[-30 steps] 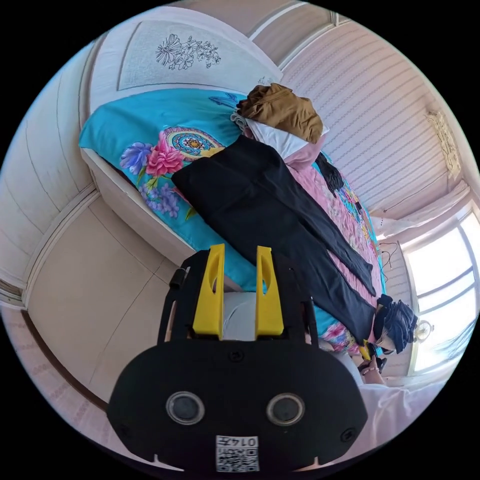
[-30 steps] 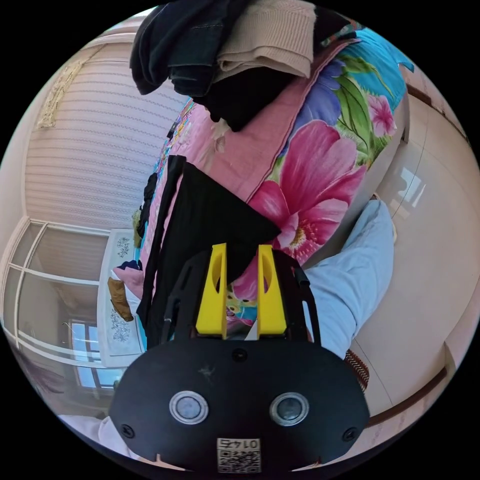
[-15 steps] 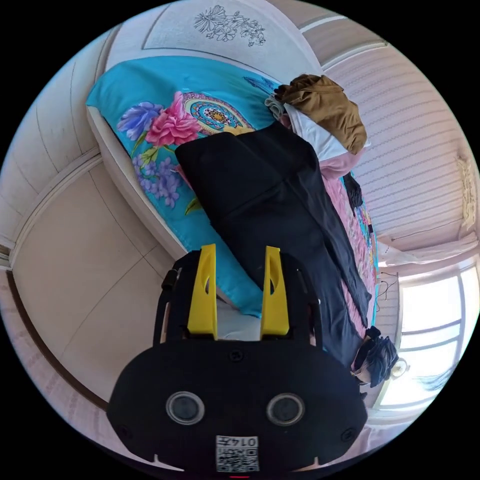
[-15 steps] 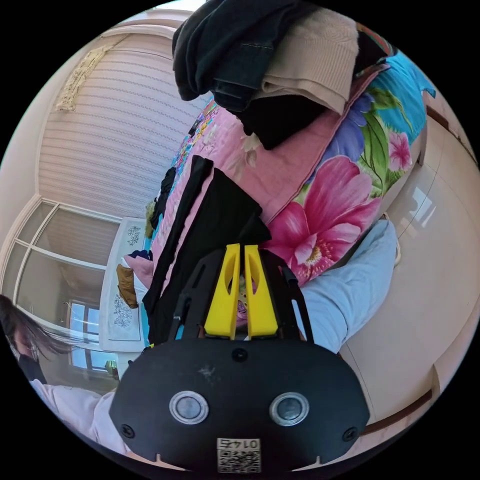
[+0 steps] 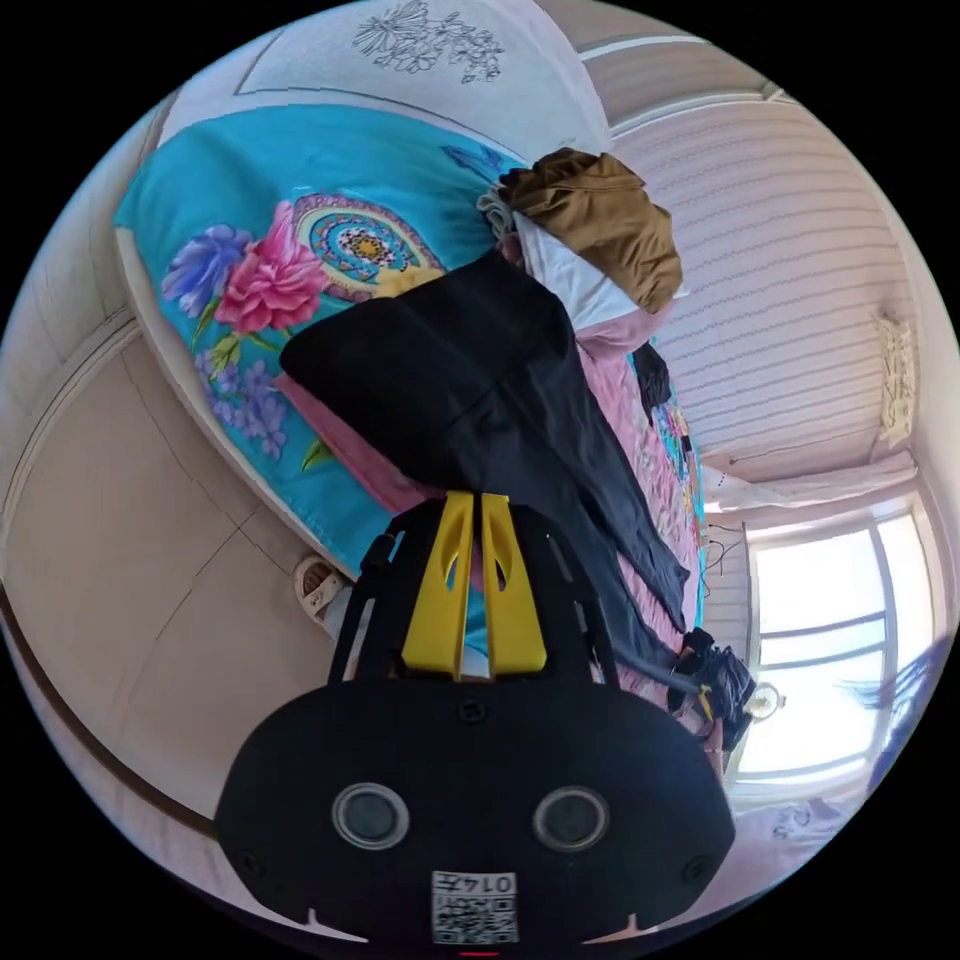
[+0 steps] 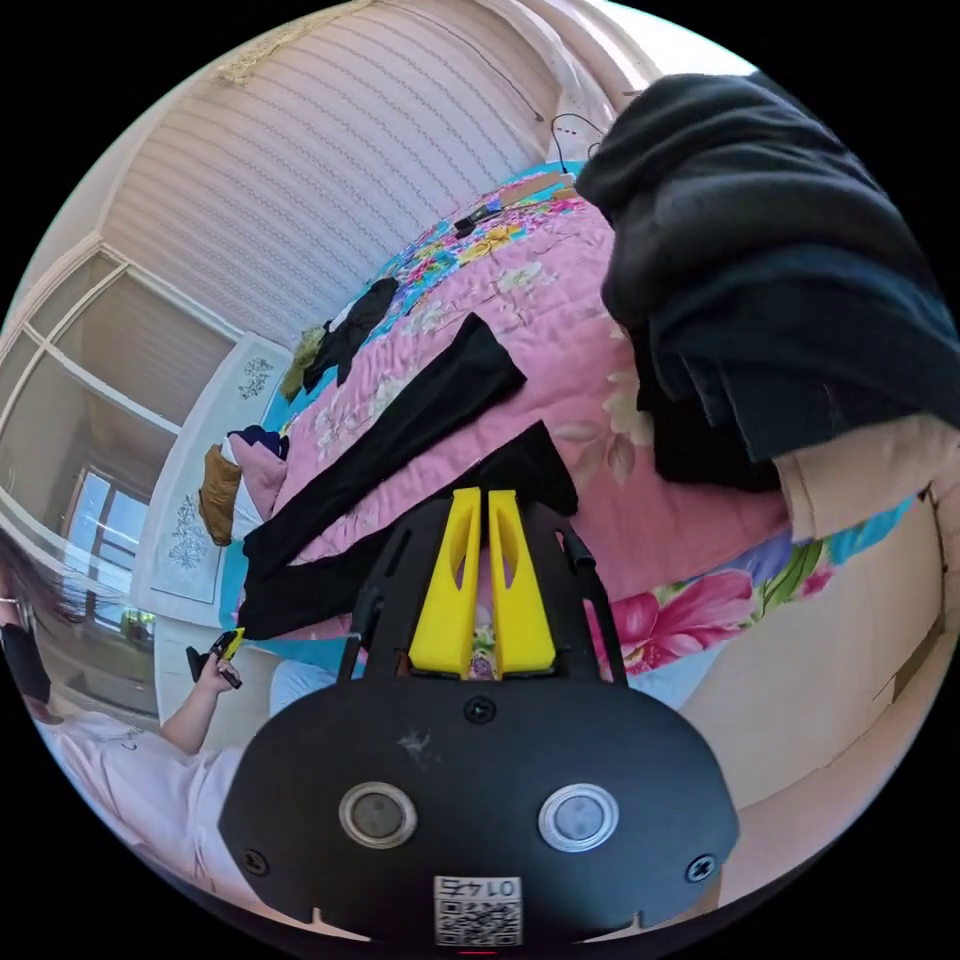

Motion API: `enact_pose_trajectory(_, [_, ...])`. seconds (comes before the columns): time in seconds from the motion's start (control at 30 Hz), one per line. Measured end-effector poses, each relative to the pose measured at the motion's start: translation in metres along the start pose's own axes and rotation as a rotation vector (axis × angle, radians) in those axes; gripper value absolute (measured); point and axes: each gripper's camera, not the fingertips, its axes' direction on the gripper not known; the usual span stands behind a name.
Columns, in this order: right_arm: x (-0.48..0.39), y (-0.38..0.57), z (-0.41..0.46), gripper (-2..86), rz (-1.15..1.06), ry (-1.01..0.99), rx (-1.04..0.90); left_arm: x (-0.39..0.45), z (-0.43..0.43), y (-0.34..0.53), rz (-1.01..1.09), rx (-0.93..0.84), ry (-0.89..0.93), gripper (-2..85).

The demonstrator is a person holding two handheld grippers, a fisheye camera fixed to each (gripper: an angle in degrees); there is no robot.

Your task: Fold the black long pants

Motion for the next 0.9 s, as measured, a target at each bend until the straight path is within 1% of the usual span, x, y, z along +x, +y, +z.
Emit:
enact_pose_trajectory(0.1, [-0.017,-0.041,0.007,0.5,-0.079,0.046,-0.023,0.024,-0.014,-0.023,0.081,0.045,0.058,-1.0])
enact_pose_trajectory(0.2, [-0.031,-0.084,0.024,0.6,-0.129,0.077,-0.051,0.048,-0.014,-0.054,0.110,0.106,0.114,-0.9])
enact_pose_trajectory(0.33, [-0.043,-0.149,0.062,1.1,-0.164,0.142,-0.115,0.083,0.012,-0.100,0.157,0.104,0.082,-0.5])
enact_pose_trajectory(0.43, [-0.041,-0.196,0.094,2.1,-0.107,0.180,-0.136,0.104,0.049,-0.135,0.083,0.118,0.045,2.0])
enact_pose_trajectory(0.5, [-0.034,-0.215,0.111,3.6,-0.039,0.153,-0.104,0.117,0.070,-0.150,0.065,0.117,-0.033,6.5])
enact_pose_trajectory(0.53, [-0.028,-0.222,0.122,5.1,0.010,0.125,-0.102,0.119,0.071,-0.151,0.061,0.131,-0.044,6.8])
enact_pose_trajectory(0.6, [-0.022,-0.225,0.132,7.8,0.031,0.095,-0.093,0.123,0.063,-0.150,0.054,0.197,-0.032,7.7])
enact_pose_trajectory(0.67, [-0.015,-0.216,0.128,9.4,-0.017,0.087,-0.014,0.123,0.053,-0.144,0.087,0.213,-0.043,7.9])
enact_pose_trajectory(0.77, [0.006,-0.191,0.117,10.4,-0.030,0.003,-0.001,0.115,0.042,-0.125,0.105,0.172,-0.085,8.2])
enact_pose_trajectory(0.83, [0.018,-0.162,0.108,10.2,-0.029,-0.024,0.031,0.104,0.039,-0.109,0.073,0.162,-0.102,8.3])
enact_pose_trajectory(0.9, [0.035,-0.127,0.104,10.0,0.010,-0.020,0.043,0.090,0.042,-0.090,0.003,0.109,-0.133,8.0])
